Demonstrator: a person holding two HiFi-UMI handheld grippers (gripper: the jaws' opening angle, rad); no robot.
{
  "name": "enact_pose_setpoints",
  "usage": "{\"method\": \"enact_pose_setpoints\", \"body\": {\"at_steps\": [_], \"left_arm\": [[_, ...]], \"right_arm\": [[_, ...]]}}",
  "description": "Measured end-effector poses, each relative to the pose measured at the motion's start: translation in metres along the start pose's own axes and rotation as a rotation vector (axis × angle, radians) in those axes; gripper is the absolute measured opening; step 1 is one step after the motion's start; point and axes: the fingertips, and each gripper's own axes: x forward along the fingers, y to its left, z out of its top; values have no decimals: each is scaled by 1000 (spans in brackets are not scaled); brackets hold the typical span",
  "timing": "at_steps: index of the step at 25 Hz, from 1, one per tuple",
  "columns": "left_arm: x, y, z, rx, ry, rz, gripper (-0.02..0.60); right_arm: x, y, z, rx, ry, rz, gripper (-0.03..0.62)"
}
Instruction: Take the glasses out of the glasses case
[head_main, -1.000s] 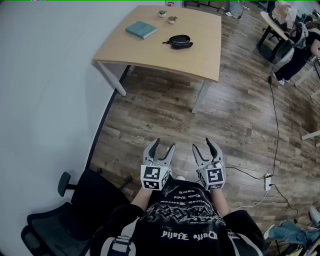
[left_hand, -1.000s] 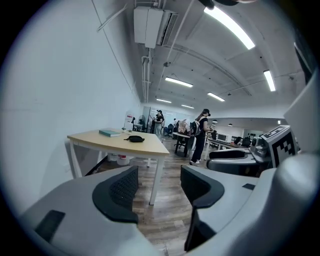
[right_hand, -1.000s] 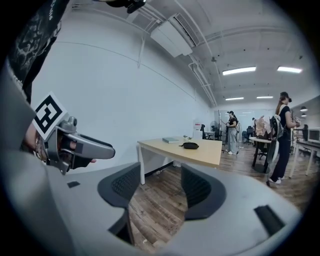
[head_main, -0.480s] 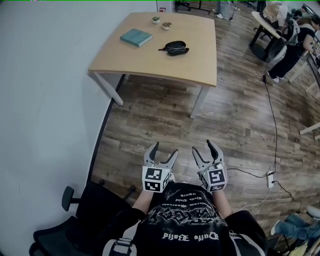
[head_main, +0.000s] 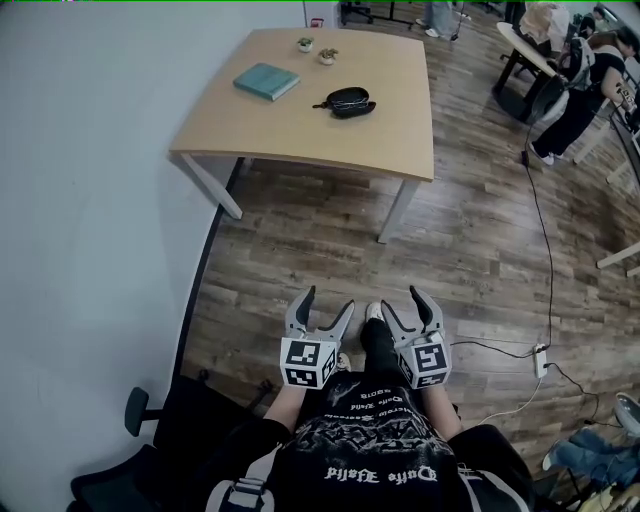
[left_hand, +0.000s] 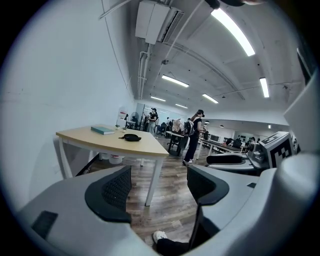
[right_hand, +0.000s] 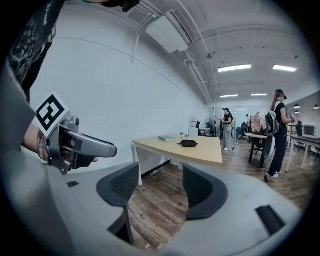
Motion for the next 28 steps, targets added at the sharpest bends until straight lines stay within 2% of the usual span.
{"method": "enact_pose_setpoints", "body": {"at_steps": [5,13,16,21,28], "left_arm": [[34,13,10,-7,-10,31,356],[118,19,44,-18,-21,48,356],[146,28,54,-32,-19,75,356],[188,29,77,-60,-67,95,356],[239,23,91,-45,-64,123,356]], "right_arm": [[37,-36,5,17,-14,9,285],[109,-114,30,-9,-21,39,285],[136,-130,37,-23,-18,67,285],[171,-160,51,-36,-30,120,285],[207,-203,55,-28,-30,178,285]]}}
